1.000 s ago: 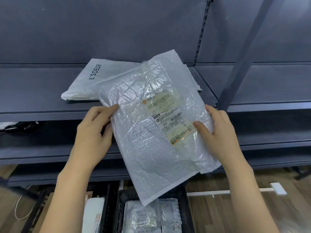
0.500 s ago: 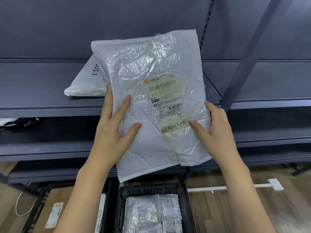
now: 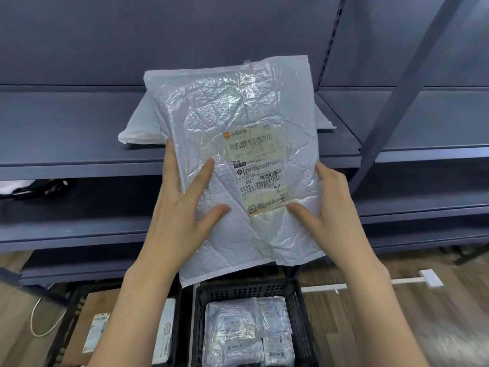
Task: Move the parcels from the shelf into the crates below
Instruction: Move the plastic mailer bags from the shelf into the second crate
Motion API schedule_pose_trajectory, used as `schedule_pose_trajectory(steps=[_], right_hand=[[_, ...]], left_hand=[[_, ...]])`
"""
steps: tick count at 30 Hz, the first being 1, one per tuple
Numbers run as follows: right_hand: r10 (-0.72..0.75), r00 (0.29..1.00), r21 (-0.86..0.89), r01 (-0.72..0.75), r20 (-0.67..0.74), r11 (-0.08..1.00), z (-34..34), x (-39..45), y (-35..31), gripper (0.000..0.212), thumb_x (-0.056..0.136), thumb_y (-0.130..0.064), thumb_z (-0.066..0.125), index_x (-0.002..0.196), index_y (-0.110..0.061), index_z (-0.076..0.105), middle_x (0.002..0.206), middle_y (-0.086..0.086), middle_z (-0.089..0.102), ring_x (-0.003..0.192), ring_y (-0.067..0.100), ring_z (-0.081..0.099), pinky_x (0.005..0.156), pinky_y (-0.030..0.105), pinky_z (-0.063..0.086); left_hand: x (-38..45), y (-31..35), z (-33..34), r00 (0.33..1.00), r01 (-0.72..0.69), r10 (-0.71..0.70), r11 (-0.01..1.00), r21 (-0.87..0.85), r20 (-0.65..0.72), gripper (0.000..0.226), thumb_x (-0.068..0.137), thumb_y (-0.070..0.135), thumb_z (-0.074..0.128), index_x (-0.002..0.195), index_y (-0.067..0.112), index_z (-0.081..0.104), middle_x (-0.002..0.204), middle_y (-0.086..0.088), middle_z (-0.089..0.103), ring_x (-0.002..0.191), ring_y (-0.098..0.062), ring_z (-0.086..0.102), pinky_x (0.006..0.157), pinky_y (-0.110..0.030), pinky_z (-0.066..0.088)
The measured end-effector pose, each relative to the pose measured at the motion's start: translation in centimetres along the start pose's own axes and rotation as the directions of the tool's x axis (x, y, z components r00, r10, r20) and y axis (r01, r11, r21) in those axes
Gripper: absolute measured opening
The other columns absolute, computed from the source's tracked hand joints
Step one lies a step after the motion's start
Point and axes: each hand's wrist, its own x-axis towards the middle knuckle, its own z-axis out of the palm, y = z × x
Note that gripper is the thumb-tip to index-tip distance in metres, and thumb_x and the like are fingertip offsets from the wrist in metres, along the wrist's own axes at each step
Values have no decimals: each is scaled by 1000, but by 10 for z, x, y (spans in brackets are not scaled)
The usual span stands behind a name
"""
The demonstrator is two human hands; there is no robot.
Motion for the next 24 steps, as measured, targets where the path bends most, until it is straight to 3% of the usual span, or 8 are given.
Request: schedule_pose_trajectory(steps=[3, 5, 13, 18, 22, 24], right_hand=[[30, 999, -20, -30, 20, 999, 13, -8, -7, 80, 85, -27, 70, 149, -18, 21, 142, -2, 28, 113, -5, 33, 96, 18, 26], [61, 998, -27, -60, 26, 998, 22, -14, -9, 81, 85, -28, 70, 149, -18, 21, 142, -1, 28, 119, 6, 37, 96, 20, 28], [184, 982, -56, -181, 44, 982, 46, -49, 1, 85, 84, -27, 71, 150, -19, 18, 138, 0, 30, 117, 15, 44, 89, 22, 33], [312, 941, -121, -297, 132, 947, 66, -87, 33, 89, 84, -21, 71, 151, -17, 13, 133, 5, 30, 114, 20, 44, 83, 21, 32], [456, 858, -204, -415, 237, 887, 86, -124, 69, 92, 83, -22, 72, 152, -22, 10, 131, 5, 31, 105, 24, 51, 75, 22, 35], [519, 805, -235, -466, 289, 853, 93, -146, 89, 93, 83, -22, 72, 152, -25, 9, 129, 6, 31, 96, 24, 52, 71, 24, 37]], left_hand=[[-9, -11, -6, 1000, 16, -17, 1000, 26, 22, 69, 80, 30, 71, 141, 20, 42, 158, -11, -7, 147, -18, 2, 115, -33, 18], [-15, -18, -8, 999, 19, -20, 999, 36, 33, 69, 79, 29, 72, 141, 21, 42, 158, -11, -6, 147, -21, 4, 114, -38, 20], [-42, -30, 5, 989, 45, -47, 999, 11, 140, 68, 78, 26, 75, 139, 23, 45, 158, -7, -6, 146, -22, 8, 111, -39, 23], [-86, -25, 42, 961, 165, -167, 986, 27, 219, 67, 75, 24, 78, 135, 27, 49, 158, 0, -7, 143, -23, 20, 105, -30, 28], [-129, -22, 82, 898, 271, -276, 961, 62, 343, 68, 74, 22, 79, 135, 28, 49, 158, 2, -8, 137, -27, 34, 97, -24, 32], [-150, -20, 103, 829, 357, -358, 930, 86, 430, 69, 76, 24, 78, 136, 30, 47, 157, 9, -14, 129, -24, 45, 97, -24, 37]])
